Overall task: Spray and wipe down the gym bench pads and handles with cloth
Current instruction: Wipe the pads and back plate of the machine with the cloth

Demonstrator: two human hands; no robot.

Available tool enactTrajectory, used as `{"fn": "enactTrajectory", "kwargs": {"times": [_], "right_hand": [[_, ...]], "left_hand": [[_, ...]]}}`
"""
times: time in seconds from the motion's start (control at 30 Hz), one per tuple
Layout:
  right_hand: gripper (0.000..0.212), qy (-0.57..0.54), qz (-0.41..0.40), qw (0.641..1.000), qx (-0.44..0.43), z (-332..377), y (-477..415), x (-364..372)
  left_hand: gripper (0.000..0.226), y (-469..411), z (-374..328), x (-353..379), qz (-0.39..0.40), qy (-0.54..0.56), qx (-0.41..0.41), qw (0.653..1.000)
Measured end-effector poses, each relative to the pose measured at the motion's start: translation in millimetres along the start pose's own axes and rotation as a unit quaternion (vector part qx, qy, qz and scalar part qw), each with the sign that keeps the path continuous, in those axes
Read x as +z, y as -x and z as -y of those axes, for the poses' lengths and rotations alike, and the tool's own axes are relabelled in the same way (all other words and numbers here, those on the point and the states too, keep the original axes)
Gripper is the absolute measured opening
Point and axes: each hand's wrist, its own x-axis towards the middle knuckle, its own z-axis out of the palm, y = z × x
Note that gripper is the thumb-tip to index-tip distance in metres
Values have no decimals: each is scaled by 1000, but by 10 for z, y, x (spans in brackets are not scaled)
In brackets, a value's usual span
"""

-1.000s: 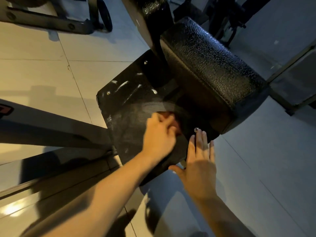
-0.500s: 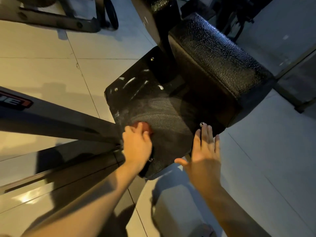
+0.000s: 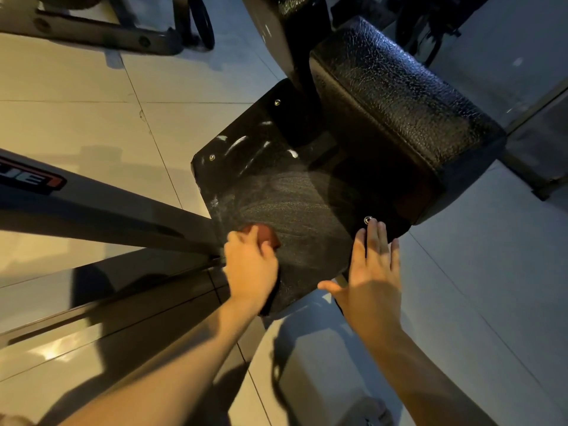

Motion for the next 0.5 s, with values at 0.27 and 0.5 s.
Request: {"fn": "enactTrajectory", "kwargs": {"times": [0.27,0.5], "right_hand": [[119,1,0,1000,-7,-22,22,-24],[115,0,9,1000,-4,-5,17,-38]], "left_hand": [[47,-175,-44,-15,90,-3,325,941],[49,-132,-381,17,77,55,228,969]]}}
